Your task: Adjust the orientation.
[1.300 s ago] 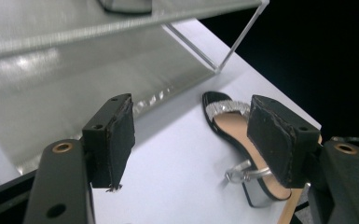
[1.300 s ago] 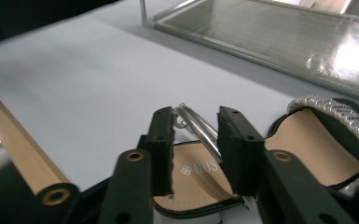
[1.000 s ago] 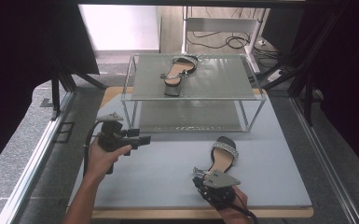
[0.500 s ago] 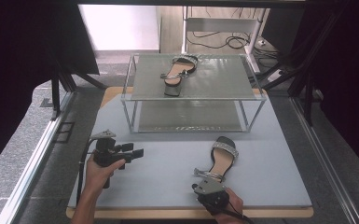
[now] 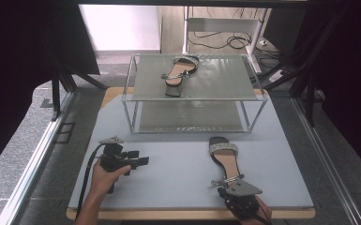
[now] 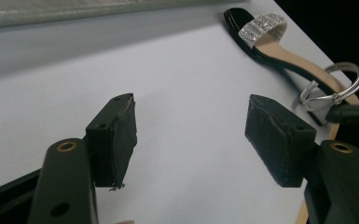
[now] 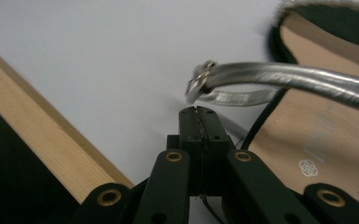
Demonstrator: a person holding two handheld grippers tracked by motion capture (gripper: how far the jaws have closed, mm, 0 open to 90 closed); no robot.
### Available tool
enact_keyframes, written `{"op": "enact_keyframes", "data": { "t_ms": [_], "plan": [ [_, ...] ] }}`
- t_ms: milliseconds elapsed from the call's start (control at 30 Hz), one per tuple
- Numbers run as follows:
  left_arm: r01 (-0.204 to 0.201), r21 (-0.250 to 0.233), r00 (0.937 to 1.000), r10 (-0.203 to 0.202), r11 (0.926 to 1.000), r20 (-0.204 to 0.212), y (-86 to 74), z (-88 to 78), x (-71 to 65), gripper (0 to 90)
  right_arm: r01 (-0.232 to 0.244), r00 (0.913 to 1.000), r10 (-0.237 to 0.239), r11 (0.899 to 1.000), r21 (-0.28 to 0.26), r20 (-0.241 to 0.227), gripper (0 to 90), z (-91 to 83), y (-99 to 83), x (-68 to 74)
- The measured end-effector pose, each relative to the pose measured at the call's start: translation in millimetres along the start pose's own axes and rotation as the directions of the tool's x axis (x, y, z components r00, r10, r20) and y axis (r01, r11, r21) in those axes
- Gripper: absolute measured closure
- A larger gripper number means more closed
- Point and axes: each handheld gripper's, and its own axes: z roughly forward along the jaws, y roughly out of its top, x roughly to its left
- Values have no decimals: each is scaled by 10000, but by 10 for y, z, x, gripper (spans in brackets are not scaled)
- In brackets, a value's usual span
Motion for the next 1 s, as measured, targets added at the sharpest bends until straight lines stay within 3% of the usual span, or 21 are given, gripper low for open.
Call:
{"op": "enact_keyframes", "data": {
  "t_ms": [33,67,200,367,433,533,567,667,833,867,1000],
  "plan": [
    [0,0,10000,0,10000,0,0,0,0,343,0,10000,0,10000,0,0,900,0,0,0],
    [70,-16,10000,-70,10000,-37,-6,3,13,343,-384,9993,384,9992,-88,-13,900,-32,-31,-82],
    [283,81,9996,-282,9996,-93,-37,20,56,343,-703,9975,704,9974,-126,56,899,-79,-85,-193],
    [250,188,9997,-248,9995,-71,-62,35,52,343,-766,9969,763,9969,-187,-165,858,-112,-125,-217],
    [467,108,9989,-466,9989,-76,-78,64,62,343,-845,9956,828,9958,-357,-448,790,-128,-137,-174],
    [534,178,9985,-533,9984,-89,-89,108,65,343,-760,9961,735,9959,-492,-497,732,-123,-96,-89],
    [458,310,9989,-456,9985,-83,-96,133,61,342,-333,9991,320,9985,-444,-287,674,-116,-44,32],
    [434,298,9990,-432,9986,-75,-96,128,54,341,-118,9999,117,9996,-263,-19,638,-109,-19,95],
    [504,178,9987,-503,9986,-45,-97,71,53,340,-834,9964,835,9965,-99,145,572,-198,-51,-37],
    [500,135,9987,-500,9987,-44,-101,58,63,340,-1136,9935,1138,9932,-255,76,541,-279,-77,-79],
    [580,108,9983,-579,9983,-65,-107,48,68,340,-1444,9895,1442,9875,-625,-72,485,-410,-128,-88]
  ]
}}
